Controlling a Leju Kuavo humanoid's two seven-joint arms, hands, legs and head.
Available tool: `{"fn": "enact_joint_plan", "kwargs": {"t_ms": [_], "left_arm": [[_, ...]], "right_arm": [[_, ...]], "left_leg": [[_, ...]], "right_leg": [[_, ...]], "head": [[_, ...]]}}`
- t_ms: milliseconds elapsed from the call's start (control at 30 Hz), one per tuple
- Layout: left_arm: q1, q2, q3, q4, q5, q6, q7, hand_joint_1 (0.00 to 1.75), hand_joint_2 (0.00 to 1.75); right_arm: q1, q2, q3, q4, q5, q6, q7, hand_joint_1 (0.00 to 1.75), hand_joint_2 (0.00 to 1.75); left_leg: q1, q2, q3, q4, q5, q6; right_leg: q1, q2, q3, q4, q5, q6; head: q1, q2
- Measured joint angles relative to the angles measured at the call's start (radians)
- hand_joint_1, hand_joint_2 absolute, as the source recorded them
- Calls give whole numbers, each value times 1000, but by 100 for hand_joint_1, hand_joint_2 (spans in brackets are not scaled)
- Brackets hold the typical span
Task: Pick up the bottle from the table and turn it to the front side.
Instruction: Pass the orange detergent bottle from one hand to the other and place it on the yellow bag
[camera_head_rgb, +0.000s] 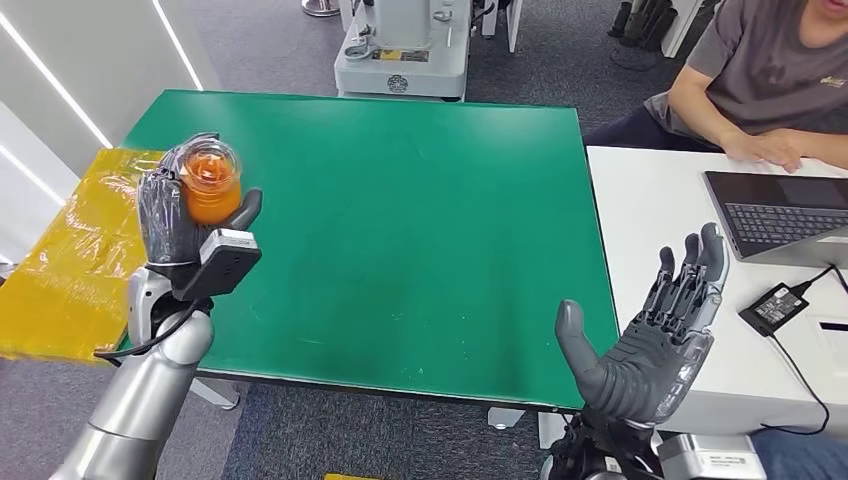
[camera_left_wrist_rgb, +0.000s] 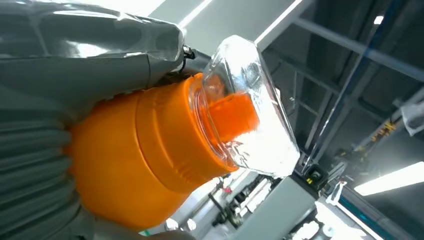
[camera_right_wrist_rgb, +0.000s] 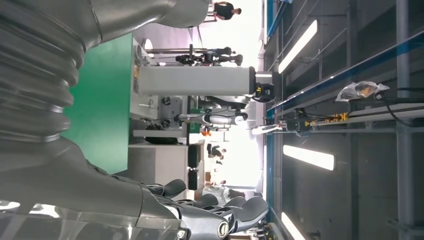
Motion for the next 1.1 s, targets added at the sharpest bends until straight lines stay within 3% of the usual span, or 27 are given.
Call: {"fn": "enact_joint_plan", "kwargs": {"t_ms": [267, 867, 1100], "left_arm": [[-74, 59, -7, 160, -153, -47, 4, 175, 175], [-119, 103, -100, 427, -415, -28, 12, 175, 175], [-126, 127, -162, 485, -538, -69, 95, 175, 175]], "right_arm": [[-7, 0, 1, 1, -26, 0, 0, 0, 175], [-9, -3, 4, 1, -40, 0, 0, 0, 175], [15, -7, 4, -11, -24, 0, 0, 0, 175]], "left_leg": [[0, 0, 0, 0, 0, 0], [0, 1, 0, 0, 0, 0], [0, 1, 0, 0, 0, 0]], "right_leg": [[0, 0, 0, 0, 0, 0], [0, 1, -1, 0, 0, 0], [0, 2, -1, 0, 0, 0]], "head": [[0, 0], [0, 0], [0, 0]]}}
